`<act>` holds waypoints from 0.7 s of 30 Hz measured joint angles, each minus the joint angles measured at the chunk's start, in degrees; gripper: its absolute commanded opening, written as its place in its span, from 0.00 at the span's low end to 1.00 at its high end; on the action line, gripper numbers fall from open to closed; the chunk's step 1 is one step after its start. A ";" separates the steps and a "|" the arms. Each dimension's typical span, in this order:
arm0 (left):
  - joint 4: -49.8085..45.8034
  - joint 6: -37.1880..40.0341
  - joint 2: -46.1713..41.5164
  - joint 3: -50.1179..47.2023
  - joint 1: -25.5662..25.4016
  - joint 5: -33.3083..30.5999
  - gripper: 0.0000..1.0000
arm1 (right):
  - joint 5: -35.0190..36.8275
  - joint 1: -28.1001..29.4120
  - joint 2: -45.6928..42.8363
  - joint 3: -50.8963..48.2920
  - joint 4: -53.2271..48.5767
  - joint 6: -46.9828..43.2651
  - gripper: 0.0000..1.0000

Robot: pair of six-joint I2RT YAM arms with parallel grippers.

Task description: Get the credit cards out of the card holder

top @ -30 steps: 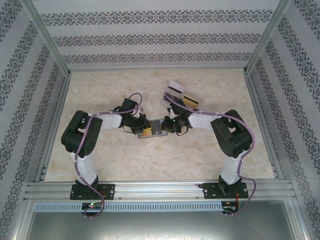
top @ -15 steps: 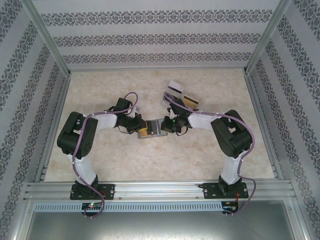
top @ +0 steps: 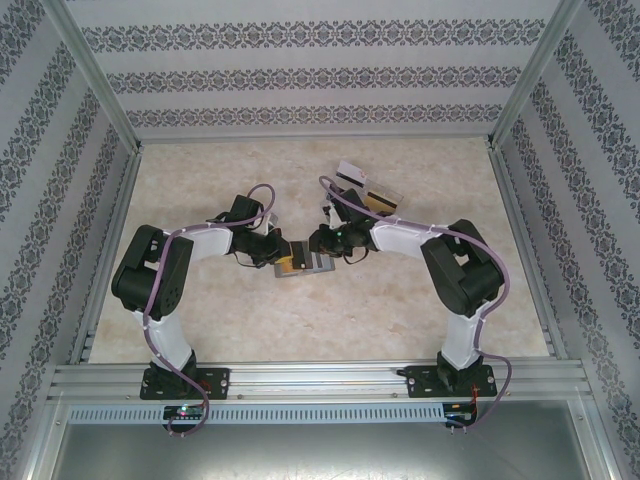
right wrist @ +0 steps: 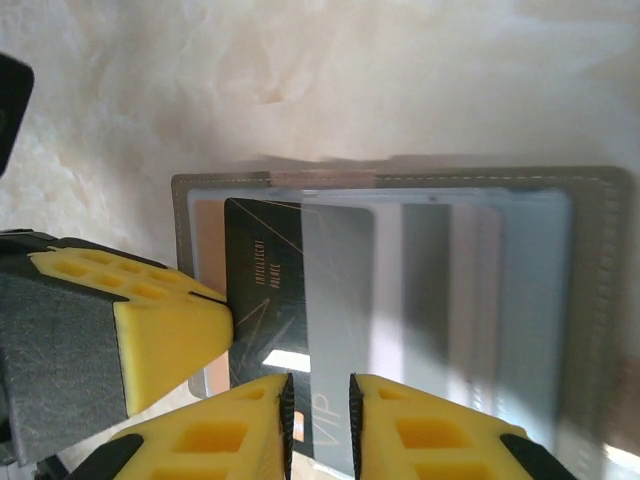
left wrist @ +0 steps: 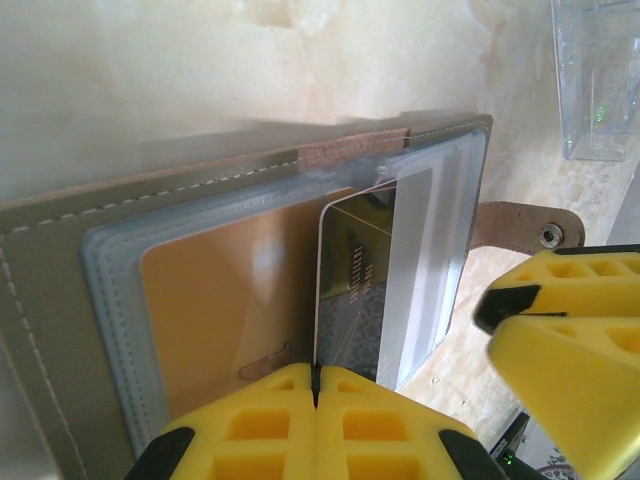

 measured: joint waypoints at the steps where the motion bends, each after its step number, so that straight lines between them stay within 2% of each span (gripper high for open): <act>1: 0.02 0.00 0.00 -0.04 0.00 0.00 0.02 | -0.02 0.22 0.61 0.42 -0.07 0.02 0.25; 7: 0.13 -0.20 0.00 -0.37 0.00 0.04 0.11 | -0.20 0.57 3.91 1.81 -0.50 0.02 0.25; 12: 1.38 -1.40 0.04 -0.61 0.00 1.33 0.28 | -0.26 0.57 4.22 2.19 -0.66 0.04 0.22; 18: 3.76 -2.62 0.90 -0.70 0.00 3.45 0.28 | -0.63 0.57 4.35 2.19 -0.63 0.07 0.22; 21: 3.98 -2.75 1.25 -0.70 0.00 3.89 0.24 | -0.63 0.57 4.35 2.19 -0.61 0.04 0.22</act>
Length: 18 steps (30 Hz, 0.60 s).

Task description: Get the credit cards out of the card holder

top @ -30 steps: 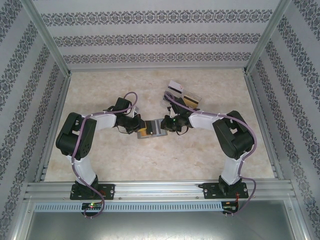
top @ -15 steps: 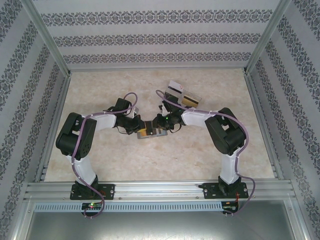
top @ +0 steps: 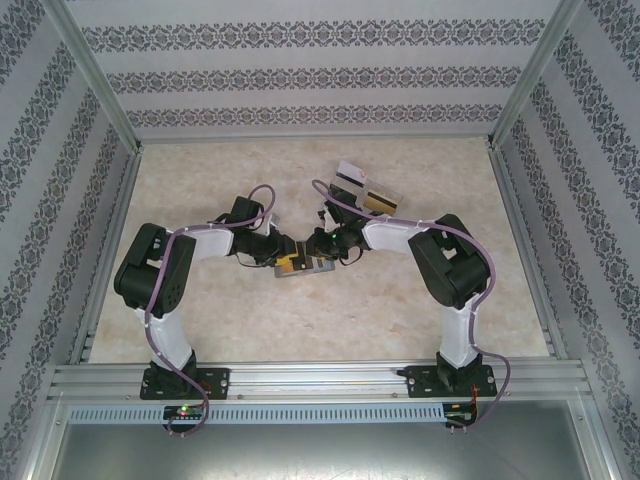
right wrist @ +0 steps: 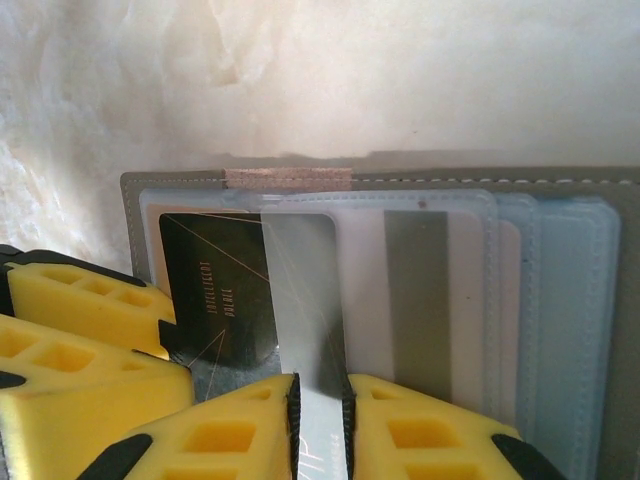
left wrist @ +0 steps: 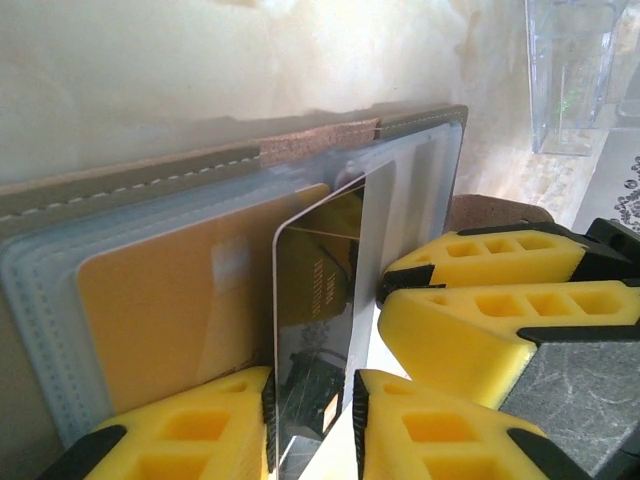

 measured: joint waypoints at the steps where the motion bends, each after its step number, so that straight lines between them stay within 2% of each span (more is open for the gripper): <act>1: 0.00 -0.07 0.00 0.00 0.00 0.02 0.20 | 0.00 0.00 0.00 0.00 -0.02 0.00 0.22; 4: -0.09 0.00 0.00 0.00 0.00 -0.09 0.08 | 0.00 0.00 0.00 0.00 -0.02 0.00 0.22; 7: -0.96 0.57 -0.26 0.11 0.00 -0.85 0.03 | 0.04 -0.07 0.00 -0.02 -0.07 0.00 0.22; 14: -11.10 5.29 -6.29 2.12 0.00 -7.02 0.00 | 0.00 -0.52 -0.17 -0.04 -0.07 -0.02 0.24; 18: -17.25 7.82 -12.28 2.78 0.07 -11.56 0.01 | -0.85 -0.98 -2.34 -0.63 0.28 0.00 0.35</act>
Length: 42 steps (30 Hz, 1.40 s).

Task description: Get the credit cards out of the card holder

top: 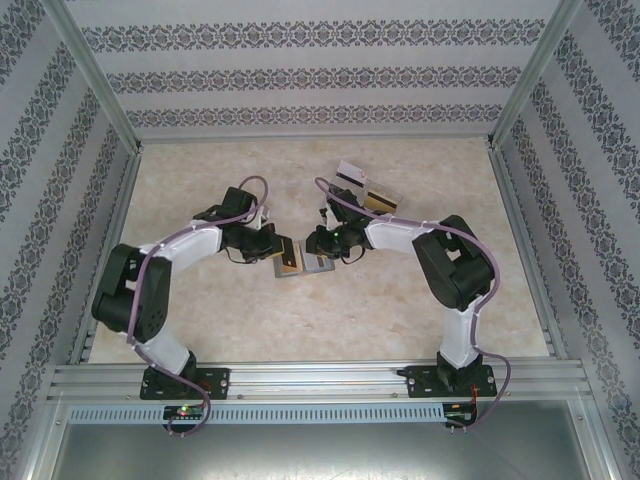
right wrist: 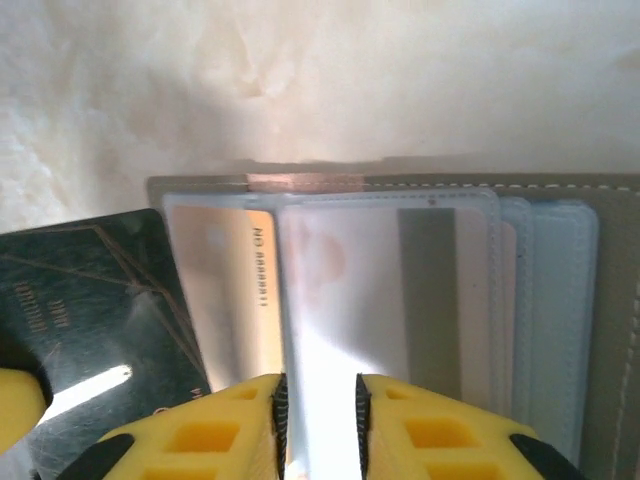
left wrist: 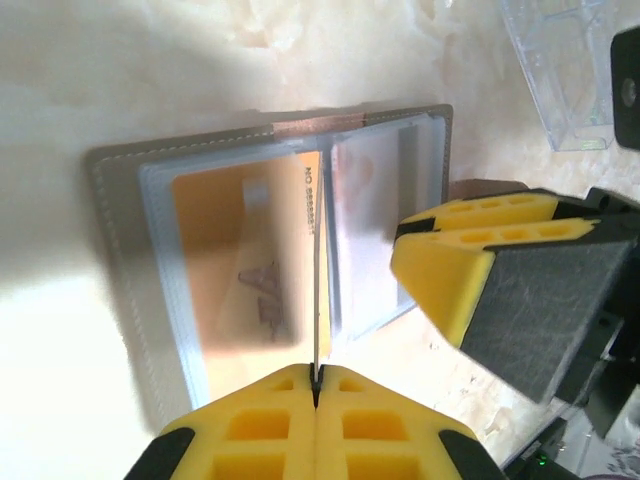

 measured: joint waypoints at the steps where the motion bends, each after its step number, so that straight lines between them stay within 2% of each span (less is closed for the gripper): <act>1: -0.98 0.22 -1.55 0.00 0.07 -0.61 0.01 | -0.50 -0.28 -0.76 -0.09 0.35 0.09 0.39; 5: -2.43 0.31 -7.19 0.02 1.20 -1.22 0.01 | -3.93 -0.79 -4.68 0.00 3.58 0.94 0.58; 7: -2.34 -0.04 -9.29 0.11 2.10 -0.42 0.00 | -6.12 -1.36 -5.77 0.68 5.70 2.10 0.64; 14: 2.51 -5.29 -14.75 0.11 6.25 6.49 0.00 | -13.42 -3.28 -5.18 4.42 15.28 9.11 0.69; 19: 11.04 -12.55 -18.64 -2.27 7.82 11.41 0.00 | -17.68 -3.65 -4.02 5.92 21.31 13.38 0.69; 22: 15.26 -16.48 -19.21 -3.28 8.22 13.62 0.00 | -20.48 -3.63 -3.26 6.21 25.51 16.46 0.63; 28: 19.43 -20.96 -19.21 -3.65 8.68 16.50 0.00 | -24.76 -3.63 -2.69 6.16 33.68 22.97 0.41; 34: 21.29 -23.37 -19.23 -3.98 8.94 17.20 0.00 | -26.53 -3.63 -2.97 5.35 36.33 25.64 0.17; 35: 21.40 -23.65 -19.26 -4.22 8.94 17.27 0.01 | -26.62 -3.63 -3.17 5.20 36.33 25.59 0.13; 39: 20.65 -23.78 -19.26 -4.59 9.11 16.83 0.18 | -26.53 -3.96 -4.24 4.94 35.63 24.44 0.00; 42: 18.69 -22.73 -19.26 -4.57 9.31 16.13 0.27 | -25.42 -4.04 -5.64 4.94 33.35 21.88 0.00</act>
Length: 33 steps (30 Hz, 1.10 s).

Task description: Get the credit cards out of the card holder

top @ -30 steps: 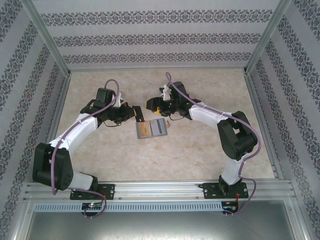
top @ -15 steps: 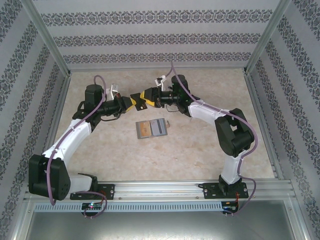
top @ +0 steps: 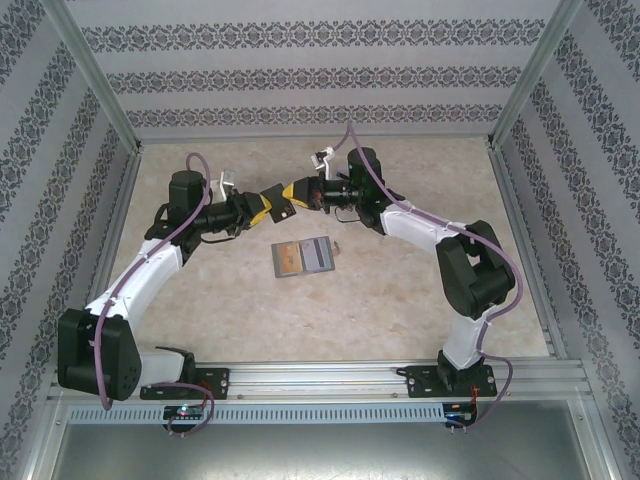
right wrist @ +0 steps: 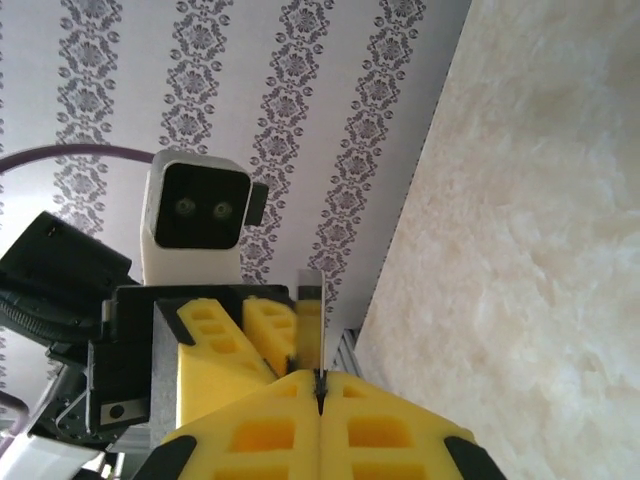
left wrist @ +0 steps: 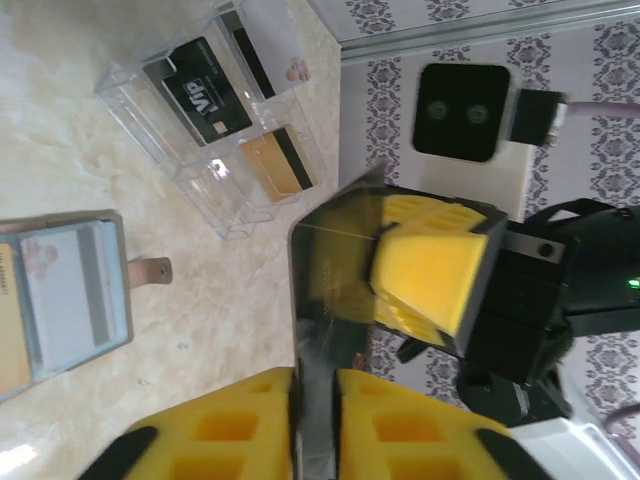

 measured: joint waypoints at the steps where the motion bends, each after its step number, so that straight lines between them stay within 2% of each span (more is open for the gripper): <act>1: -0.72 0.39 0.00 0.02 0.09 -0.22 0.29 | 0.52 0.00 -0.37 0.00 -0.94 -1.07 0.00; 4: -2.56 1.62 0.22 0.44 0.68 -0.81 0.33 | 2.38 -0.39 -1.01 0.00 -4.26 -4.68 0.00; 9: -7.08 5.01 2.25 2.56 2.40 -2.80 0.59 | 6.45 -1.70 -1.86 0.50 -12.46 -12.87 0.00; 13: -15.76 10.34 4.09 6.86 3.74 -8.22 0.80 | 13.84 -3.43 -1.97 5.57 -25.73 -25.77 0.00; 17: -22.75 15.65 5.18 10.60 4.92 -13.94 0.93 | 23.41 -4.48 -1.95 12.11 -36.33 -41.07 0.00; 21: -27.04 20.24 6.73 12.13 7.23 -18.29 1.00 | 28.85 -5.77 -0.79 18.10 -44.00 -55.52 0.00; 25: -29.24 23.39 8.20 12.13 9.40 -20.09 0.99 | 31.19 -6.36 3.02 23.87 -49.31 -66.99 0.00; 33: -32.59 28.15 11.98 13.20 10.80 -20.83 0.99 | 31.93 -8.37 10.95 30.25 -57.40 -80.08 0.00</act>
